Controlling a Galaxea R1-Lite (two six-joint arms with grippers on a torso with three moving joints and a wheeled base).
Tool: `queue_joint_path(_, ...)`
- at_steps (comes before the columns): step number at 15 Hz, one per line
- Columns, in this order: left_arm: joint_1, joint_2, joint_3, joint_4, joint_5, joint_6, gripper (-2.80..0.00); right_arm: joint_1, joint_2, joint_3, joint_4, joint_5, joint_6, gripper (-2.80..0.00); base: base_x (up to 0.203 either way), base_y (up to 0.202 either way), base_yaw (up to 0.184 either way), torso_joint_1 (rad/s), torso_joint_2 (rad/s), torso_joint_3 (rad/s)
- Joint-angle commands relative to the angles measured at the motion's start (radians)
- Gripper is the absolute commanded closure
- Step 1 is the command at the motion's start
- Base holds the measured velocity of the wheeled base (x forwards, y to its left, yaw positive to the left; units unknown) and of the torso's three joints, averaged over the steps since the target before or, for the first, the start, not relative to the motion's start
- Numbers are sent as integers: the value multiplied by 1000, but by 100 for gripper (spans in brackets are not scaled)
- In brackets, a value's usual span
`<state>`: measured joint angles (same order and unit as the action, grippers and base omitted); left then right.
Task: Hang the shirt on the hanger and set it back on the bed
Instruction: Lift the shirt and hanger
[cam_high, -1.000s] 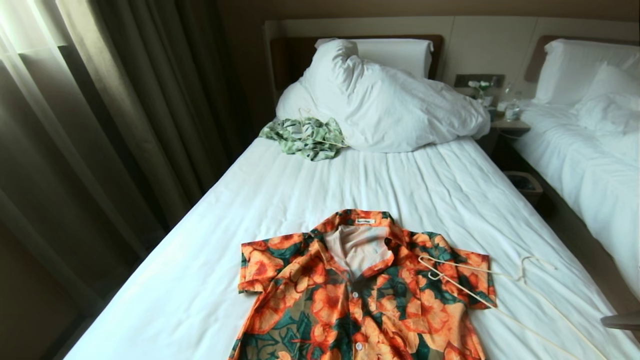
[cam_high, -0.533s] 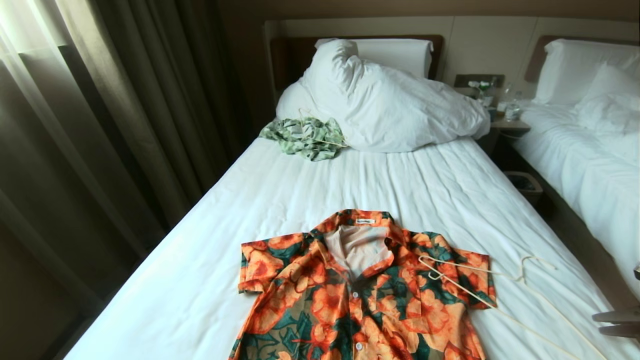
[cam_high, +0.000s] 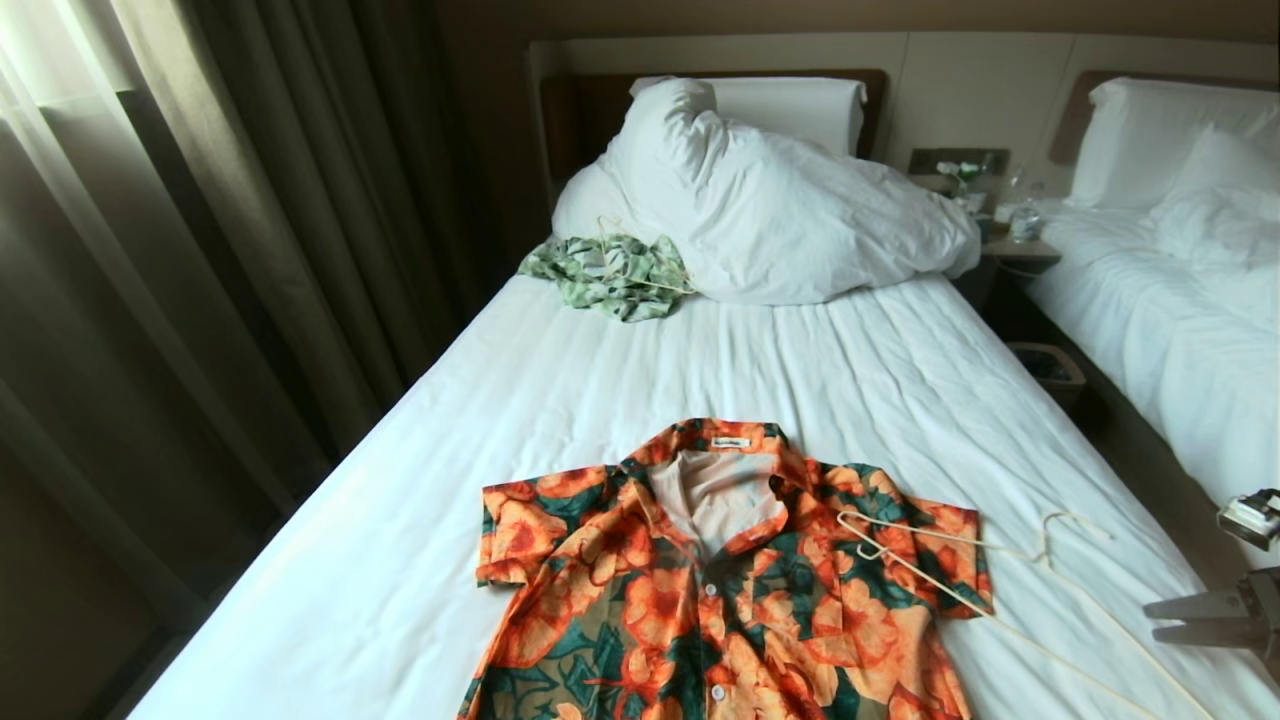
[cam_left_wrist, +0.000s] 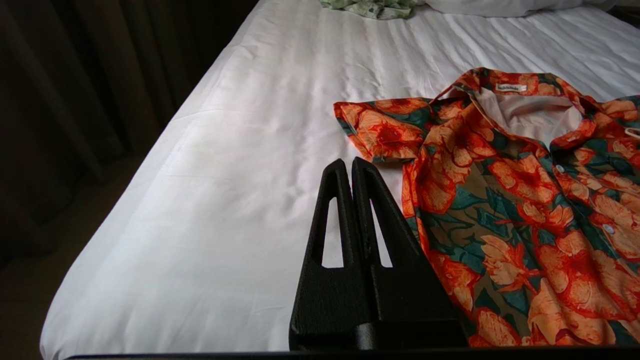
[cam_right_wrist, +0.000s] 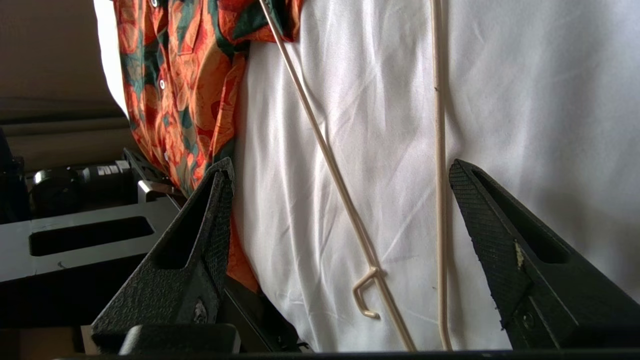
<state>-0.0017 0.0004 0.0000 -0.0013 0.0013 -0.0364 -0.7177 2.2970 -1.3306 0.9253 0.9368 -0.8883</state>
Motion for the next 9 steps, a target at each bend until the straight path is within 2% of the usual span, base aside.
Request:
queue_joint_path(1, 0, 0, 0, 0, 0, 0, 0, 6, -1, -1, 2, 19, -9, -280, 0, 0, 0, 0, 0, 0)
queue_joint_path(9, 0, 0, 0, 0, 0, 0, 0, 18, 1, 14, -111, 14, 20, -280, 0, 0, 0, 0, 0, 0)
